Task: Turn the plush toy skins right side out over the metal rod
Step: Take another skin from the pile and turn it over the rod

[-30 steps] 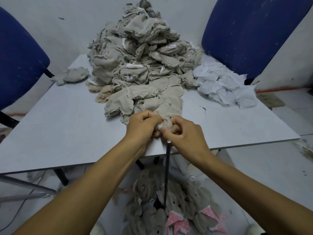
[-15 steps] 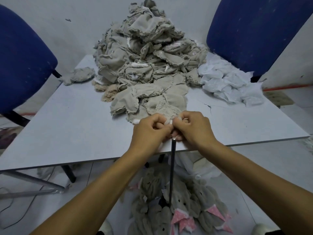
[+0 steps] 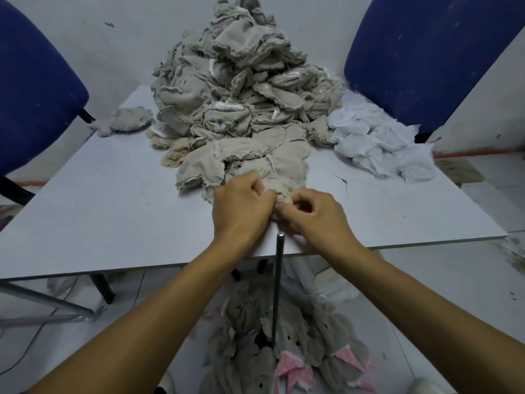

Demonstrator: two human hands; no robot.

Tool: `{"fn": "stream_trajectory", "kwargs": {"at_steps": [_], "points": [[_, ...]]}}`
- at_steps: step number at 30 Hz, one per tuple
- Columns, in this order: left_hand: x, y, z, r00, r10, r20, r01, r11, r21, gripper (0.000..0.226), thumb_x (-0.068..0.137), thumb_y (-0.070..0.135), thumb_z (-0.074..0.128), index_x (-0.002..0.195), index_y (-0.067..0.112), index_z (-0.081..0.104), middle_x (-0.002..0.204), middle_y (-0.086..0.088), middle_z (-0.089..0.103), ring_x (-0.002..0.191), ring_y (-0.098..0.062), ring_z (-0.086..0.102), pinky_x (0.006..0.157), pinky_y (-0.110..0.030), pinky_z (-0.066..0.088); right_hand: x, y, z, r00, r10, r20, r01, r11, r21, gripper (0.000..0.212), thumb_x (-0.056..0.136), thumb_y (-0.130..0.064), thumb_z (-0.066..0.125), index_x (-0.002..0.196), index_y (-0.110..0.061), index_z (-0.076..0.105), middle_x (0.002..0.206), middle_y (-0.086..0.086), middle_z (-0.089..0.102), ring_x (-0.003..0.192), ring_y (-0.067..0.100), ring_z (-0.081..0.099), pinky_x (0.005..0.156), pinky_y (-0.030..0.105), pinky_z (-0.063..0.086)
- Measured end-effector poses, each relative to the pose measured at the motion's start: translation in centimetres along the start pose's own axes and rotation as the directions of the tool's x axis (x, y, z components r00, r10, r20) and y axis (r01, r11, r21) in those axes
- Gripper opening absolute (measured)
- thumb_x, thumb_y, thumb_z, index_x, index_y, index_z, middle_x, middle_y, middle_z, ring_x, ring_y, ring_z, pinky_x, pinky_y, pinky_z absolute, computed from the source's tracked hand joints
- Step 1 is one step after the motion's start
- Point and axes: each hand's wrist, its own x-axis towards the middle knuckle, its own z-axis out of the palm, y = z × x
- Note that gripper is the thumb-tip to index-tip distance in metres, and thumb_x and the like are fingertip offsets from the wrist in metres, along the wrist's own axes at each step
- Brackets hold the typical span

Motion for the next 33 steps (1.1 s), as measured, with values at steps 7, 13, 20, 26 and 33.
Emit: {"fn": "stream_trajectory", "kwargs": {"at_steps": [7,13,20,26,33], "points": [[0.8,0.7,-1.8,0.847,0.375,0.377,-0.38,0.923,-0.064,0.036,0.073,0.037,0.07,0.107,0.032,0.059,0.118,0.006,0.045,0.113,-0.015,0.041,0.096,-0.026,0.039,1.2,0.2,-1.0,0.995,0.066,-0.076,-0.069,0.997,-0.032,0.022,0.077,-0.025,0.064,0.068,-0.007,0.057,0.082,0.007,0.064,0.073,0.022,0.066,0.066,0.032,0.054],[2.2,-1.8,-2.5,0.783,0.356,0.51,-0.405,0.914,-0.018,0.056,0.077,0.018,0.082,0.126,0.031,0.059,0.116,0.011,0.065,0.109,-0.011,0.059,0.087,-0.018,0.043,1.8,-0.3,-1.5,0.963,0.269,0.016,-0.251,0.872,0.42,0.018,0.085,-0.008,0.065,0.07,-0.014,0.057,0.055,0.004,0.057,0.04,0.015,0.05,0.038,0.022,0.041],[1.9,-1.9,-0.9,0.848,0.108,0.519,0.055,0.956,-0.288,0.043,0.07,0.017,0.084,0.109,0.025,0.068,0.103,0.004,0.075,0.099,-0.017,0.07,0.093,-0.038,0.055,2.0,-0.7,-1.6,0.915,0.381,0.133,-0.379,0.697,0.609,0.018,0.097,-0.029,0.062,0.103,-0.024,0.046,0.09,0.009,0.06,0.049,0.011,0.059,0.045,0.025,0.052],[2.7,-2.5,-0.8,0.917,-0.069,0.392,0.208,0.923,-0.324,0.026,0.078,-0.003,0.077,0.083,0.023,0.074,0.084,-0.001,0.076,0.086,-0.023,0.073,0.081,-0.035,0.057,1.1,0.6,-1.9,0.96,-0.262,-0.096,0.246,0.957,-0.154,0.02,0.091,-0.022,0.069,0.108,-0.032,0.067,0.106,-0.007,0.047,0.088,-0.002,0.054,0.078,0.007,0.042],[2.2,-2.1,-1.6,0.852,0.018,0.523,0.203,0.91,-0.362,0.028,0.083,-0.015,0.065,0.083,0.012,0.073,0.078,0.0,0.075,0.074,-0.01,0.072,0.071,-0.021,0.058,1.6,1.3,-3.0,0.989,-0.144,-0.016,0.143,0.989,-0.037,0.021,0.094,-0.027,0.066,0.09,-0.047,0.065,0.099,-0.006,0.056,0.088,0.008,0.059,0.082,0.032,0.049]]}}
